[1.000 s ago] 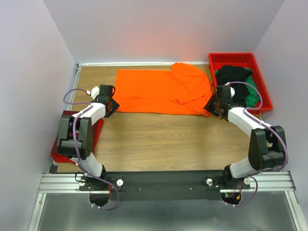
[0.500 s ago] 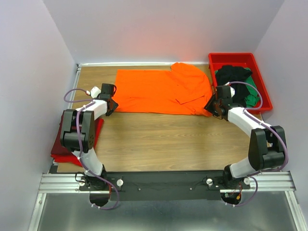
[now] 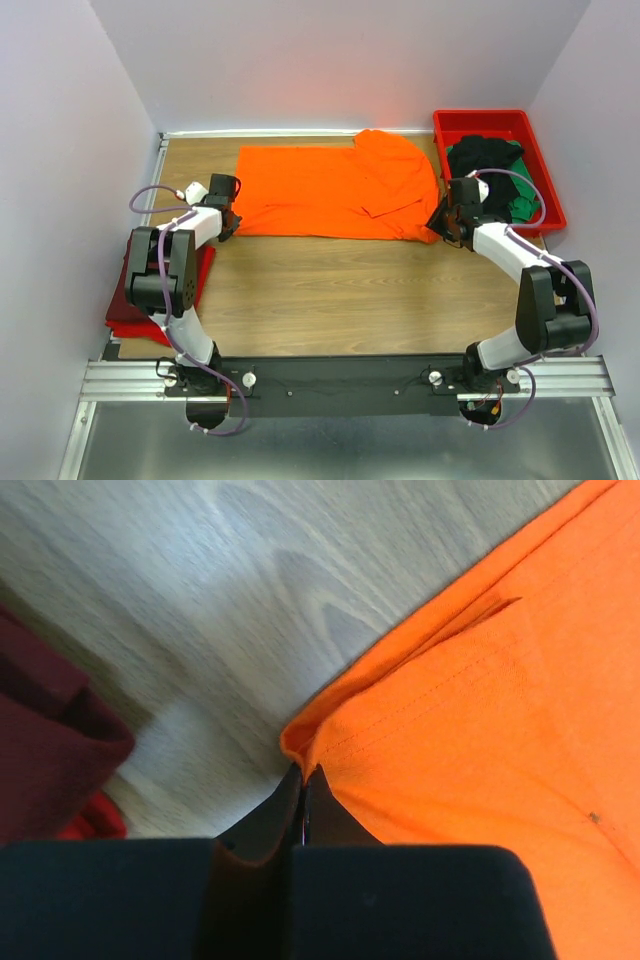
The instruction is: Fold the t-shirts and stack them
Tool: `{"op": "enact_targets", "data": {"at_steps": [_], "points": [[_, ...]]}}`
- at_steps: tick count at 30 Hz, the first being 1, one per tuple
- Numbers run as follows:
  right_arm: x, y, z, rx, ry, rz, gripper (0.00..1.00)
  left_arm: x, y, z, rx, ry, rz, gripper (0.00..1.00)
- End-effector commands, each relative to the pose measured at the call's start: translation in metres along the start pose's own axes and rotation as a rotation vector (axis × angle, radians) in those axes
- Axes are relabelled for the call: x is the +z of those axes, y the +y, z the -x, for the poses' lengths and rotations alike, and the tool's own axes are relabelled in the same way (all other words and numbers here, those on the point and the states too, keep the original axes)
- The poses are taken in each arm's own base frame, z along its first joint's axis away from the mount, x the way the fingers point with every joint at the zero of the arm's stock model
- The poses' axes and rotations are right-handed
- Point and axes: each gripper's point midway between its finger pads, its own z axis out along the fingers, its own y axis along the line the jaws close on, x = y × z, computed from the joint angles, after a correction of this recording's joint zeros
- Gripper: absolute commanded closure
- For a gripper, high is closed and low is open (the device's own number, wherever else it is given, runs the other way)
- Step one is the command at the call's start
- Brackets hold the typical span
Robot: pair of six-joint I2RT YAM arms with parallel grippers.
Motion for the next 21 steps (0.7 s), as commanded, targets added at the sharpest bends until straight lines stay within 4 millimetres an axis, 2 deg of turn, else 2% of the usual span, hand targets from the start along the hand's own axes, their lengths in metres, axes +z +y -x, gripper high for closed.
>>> {"op": "enact_targets", "data": {"at_steps": [1,4,9,15,21], "points": [[0.008,-0.011,-0.009,-0.04,0.023,-0.04,0.54,-0.005,0.024,0.018,0.001,-0.054,0.078,1.0],[0.014,-0.009,-0.012,-0.067,0.032,-0.054,0.56,-0.007,0.031,0.026,-0.009,-0.062,0.087,1.0],[0.023,0.003,-0.02,-0.104,0.051,-0.053,0.59,-0.009,0.03,0.033,-0.008,-0.068,0.082,1.0],[0.016,0.007,-0.016,-0.103,0.011,-0.061,0.59,-0.008,0.028,0.033,-0.008,-0.065,0.074,1.0],[0.01,0.002,-0.027,-0.086,0.034,-0.051,0.59,-0.007,0.028,0.03,-0.006,-0.057,0.069,1.0]]}}
